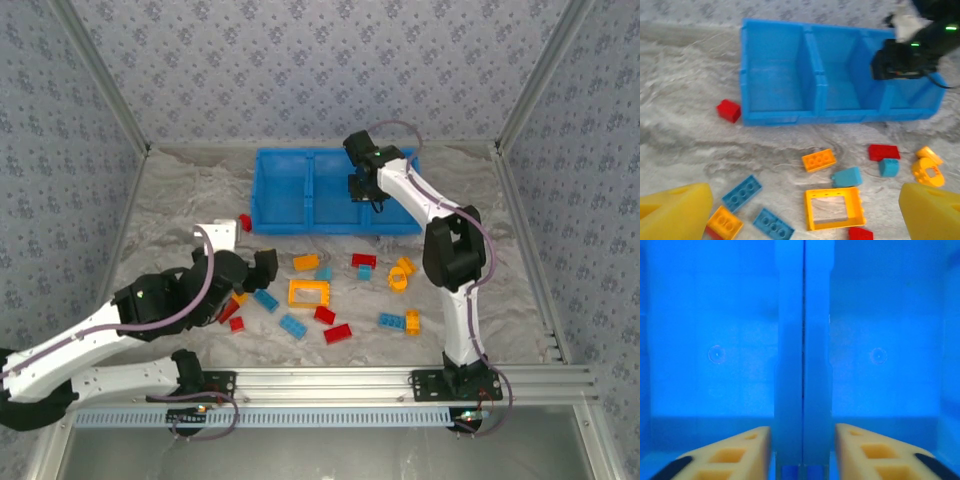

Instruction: Sort the legos into containers by color

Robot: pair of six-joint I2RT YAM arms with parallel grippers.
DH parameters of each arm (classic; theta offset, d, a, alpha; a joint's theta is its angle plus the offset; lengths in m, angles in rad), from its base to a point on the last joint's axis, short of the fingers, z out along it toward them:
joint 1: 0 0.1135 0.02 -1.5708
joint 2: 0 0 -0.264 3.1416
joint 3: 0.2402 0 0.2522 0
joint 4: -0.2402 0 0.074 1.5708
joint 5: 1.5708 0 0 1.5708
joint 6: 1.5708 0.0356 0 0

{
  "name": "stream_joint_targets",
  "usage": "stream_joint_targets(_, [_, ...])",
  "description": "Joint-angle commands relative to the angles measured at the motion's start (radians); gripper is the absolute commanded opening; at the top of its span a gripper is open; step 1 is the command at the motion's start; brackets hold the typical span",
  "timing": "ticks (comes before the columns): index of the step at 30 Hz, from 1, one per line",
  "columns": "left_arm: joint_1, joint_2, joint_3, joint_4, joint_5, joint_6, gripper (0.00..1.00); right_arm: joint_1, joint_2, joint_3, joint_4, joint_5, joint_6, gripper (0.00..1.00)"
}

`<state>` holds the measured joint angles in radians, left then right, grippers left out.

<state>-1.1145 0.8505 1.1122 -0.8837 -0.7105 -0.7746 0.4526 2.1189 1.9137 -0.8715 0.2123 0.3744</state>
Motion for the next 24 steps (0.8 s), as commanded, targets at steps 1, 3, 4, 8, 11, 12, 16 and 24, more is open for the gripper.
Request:
stream_joint_targets(1, [0.169,-0.023,0.065,-0.109,0.097,-0.087,0.92,0.016,-0.17,-0.04,0.05,0.054,-0.007,0.45])
stream_joint_targets(3, [0.346,-0.01,0.066,-0.107,0.257,-0.082,0.89,0.038,-0.259,-0.081,0.086,0.072,-0.022,0.46])
stream_joint_targets(4, [0.452,0.01,0.068,-0.105,0.351,-0.076,0.88,0.06,-0.317,-0.117,0.118,0.079,-0.035,0.46])
stream_joint_targets(8, [0.814,0.147,0.045,-0.037,0.699,-0.068,0.84,0.207,-0.555,-0.361,0.36,0.046,-0.103,0.5])
stream_joint_targets(11, [0.989,0.291,0.001,0.089,0.923,-0.119,0.77,0.363,-0.714,-0.589,0.599,0.046,-0.173,0.54])
stream_joint_targets(12, [1.013,0.338,0.001,0.121,0.95,-0.13,0.76,0.414,-0.752,-0.652,0.663,0.055,-0.187,0.54])
stream_joint_targets(16, [1.06,0.583,0.091,0.18,0.998,-0.132,0.76,0.582,-0.859,-0.876,0.855,0.071,-0.222,0.57])
stream_joint_targets(24, [1.081,0.964,0.32,0.172,1.082,-0.172,0.77,0.794,-0.883,-1.007,0.949,0.164,-0.338,0.61])
